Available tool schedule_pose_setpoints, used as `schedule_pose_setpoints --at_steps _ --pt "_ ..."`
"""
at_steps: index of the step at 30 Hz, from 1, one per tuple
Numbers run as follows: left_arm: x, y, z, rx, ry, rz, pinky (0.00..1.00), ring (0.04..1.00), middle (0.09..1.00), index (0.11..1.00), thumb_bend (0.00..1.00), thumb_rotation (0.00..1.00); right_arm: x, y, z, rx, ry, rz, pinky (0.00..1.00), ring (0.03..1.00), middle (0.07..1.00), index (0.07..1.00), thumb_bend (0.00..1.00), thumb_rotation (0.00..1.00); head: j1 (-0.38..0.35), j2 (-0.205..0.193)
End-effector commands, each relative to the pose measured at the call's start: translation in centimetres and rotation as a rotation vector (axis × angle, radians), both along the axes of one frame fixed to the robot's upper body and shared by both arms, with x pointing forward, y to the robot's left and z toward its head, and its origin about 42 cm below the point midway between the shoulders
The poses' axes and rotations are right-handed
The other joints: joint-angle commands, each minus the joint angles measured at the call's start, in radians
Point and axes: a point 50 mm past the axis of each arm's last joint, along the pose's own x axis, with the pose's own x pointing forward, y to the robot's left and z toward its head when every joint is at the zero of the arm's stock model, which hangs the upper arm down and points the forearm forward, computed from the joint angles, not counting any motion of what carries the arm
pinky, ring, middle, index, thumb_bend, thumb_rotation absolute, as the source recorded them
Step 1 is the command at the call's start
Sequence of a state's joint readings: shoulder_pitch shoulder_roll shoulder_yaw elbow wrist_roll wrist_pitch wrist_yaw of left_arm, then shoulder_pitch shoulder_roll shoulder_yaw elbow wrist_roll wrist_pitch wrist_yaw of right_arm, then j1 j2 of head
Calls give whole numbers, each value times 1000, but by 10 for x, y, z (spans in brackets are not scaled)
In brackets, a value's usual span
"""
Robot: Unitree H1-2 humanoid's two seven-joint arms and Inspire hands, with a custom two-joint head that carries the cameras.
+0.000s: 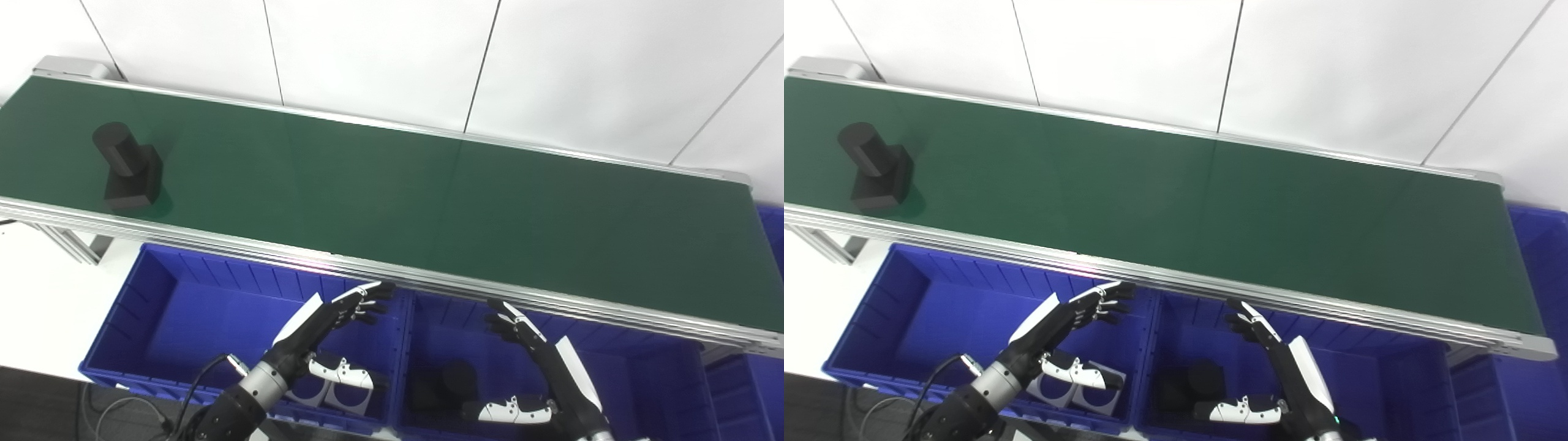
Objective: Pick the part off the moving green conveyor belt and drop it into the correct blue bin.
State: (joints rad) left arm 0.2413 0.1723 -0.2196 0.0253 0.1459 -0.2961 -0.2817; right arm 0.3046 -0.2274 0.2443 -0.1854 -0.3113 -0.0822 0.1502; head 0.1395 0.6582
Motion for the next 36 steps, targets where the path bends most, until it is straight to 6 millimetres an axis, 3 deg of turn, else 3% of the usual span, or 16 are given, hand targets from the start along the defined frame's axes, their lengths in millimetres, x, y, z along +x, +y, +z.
schedule_pose_setpoints --at_steps 1,7,13,22,31,33,36 --pt "4 -2 6 -14 -52 3 755 808 867 879 875 228 2 -1 11 19 -79 19 821 826 838 902 884 214 3 -4" --pt "1 -6 2 -13 -48 6 749 817 866 876 881 225 0 -4 8 24 -79 18 813 820 831 898 886 194 41 -56" --pt "-1 -12 -5 -11 -44 2 737 806 865 866 889 220 -4 -11 0 27 -54 9 819 830 847 906 881 178 131 -128" --pt "0 -15 -11 -19 -65 -9 714 786 849 859 885 156 -3 -15 -4 12 -31 13 858 848 854 909 887 122 146 -171" --pt "3 -23 -19 12 -72 1 700 766 818 843 931 193 -3 -24 -19 51 -36 0 865 863 862 912 896 15 256 -261" --pt "3 -24 -21 8 -61 1 699 762 814 838 933 176 -3 -27 -25 53 -53 0 794 829 842 921 906 46 269 -274" --pt "4 -26 -21 -3 -50 7 705 767 816 835 932 156 -2 -31 -32 61 -65 5 815 836 845 936 904 40 277 -287"
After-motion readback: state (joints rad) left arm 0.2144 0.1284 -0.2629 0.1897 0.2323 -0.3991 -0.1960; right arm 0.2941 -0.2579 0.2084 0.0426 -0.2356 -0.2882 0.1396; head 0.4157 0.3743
